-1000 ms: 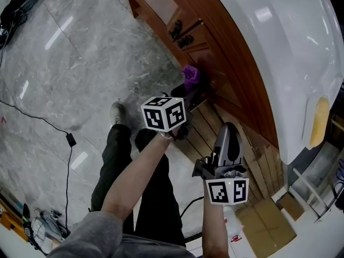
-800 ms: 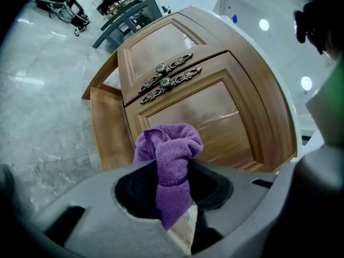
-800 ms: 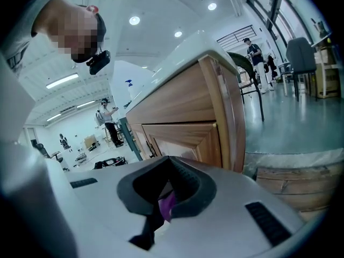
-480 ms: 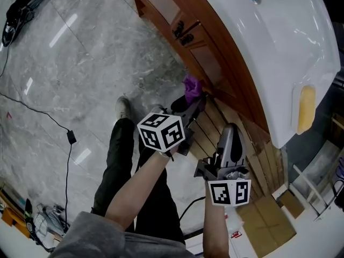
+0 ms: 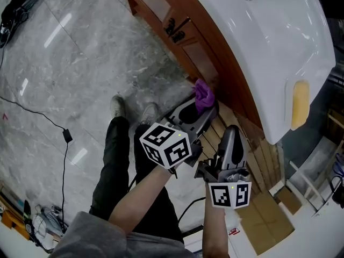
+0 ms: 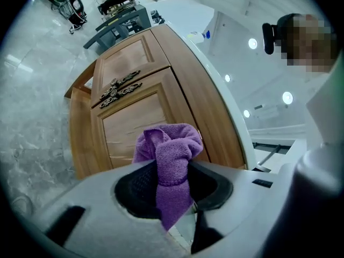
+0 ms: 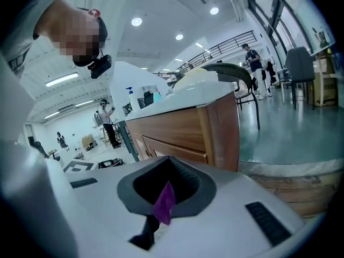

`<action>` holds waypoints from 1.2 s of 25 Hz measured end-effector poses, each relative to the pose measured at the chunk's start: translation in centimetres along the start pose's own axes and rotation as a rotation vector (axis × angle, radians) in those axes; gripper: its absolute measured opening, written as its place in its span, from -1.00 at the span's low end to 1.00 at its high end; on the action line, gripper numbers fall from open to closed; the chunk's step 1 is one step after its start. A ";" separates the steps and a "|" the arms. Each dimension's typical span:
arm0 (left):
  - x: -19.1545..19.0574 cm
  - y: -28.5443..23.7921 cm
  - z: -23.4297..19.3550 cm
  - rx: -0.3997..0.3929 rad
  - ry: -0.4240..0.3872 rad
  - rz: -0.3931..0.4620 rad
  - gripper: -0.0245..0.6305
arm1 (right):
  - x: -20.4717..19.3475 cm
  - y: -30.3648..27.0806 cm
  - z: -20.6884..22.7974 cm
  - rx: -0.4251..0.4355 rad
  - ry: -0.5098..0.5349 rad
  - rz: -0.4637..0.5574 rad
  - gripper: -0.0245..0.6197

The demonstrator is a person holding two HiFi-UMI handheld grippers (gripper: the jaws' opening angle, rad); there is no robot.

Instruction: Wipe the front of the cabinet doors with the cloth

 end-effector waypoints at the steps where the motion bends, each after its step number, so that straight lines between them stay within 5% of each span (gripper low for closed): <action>1: 0.0 -0.2 0.3 -0.009 0.001 0.004 -0.53 | 0.0 0.0 0.1 0.000 0.001 -0.001 -0.90; 19: -1.8 -4.0 2.4 -0.149 -0.013 -0.024 -0.53 | -1.0 0.7 2.3 -0.057 0.016 0.003 -0.90; 30: -2.9 -4.5 -1.2 -0.096 0.002 -0.017 -0.53 | -2.3 0.5 3.0 -0.076 0.027 -0.021 -0.90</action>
Point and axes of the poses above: the fingertips, and each gripper's own axes: y backward along the fingers, z to its right, x out of its top, the point moved 4 cm from there along y, backward along the fingers, and after that the axes turned 13 degrees about -x, right-handed, at the moved point
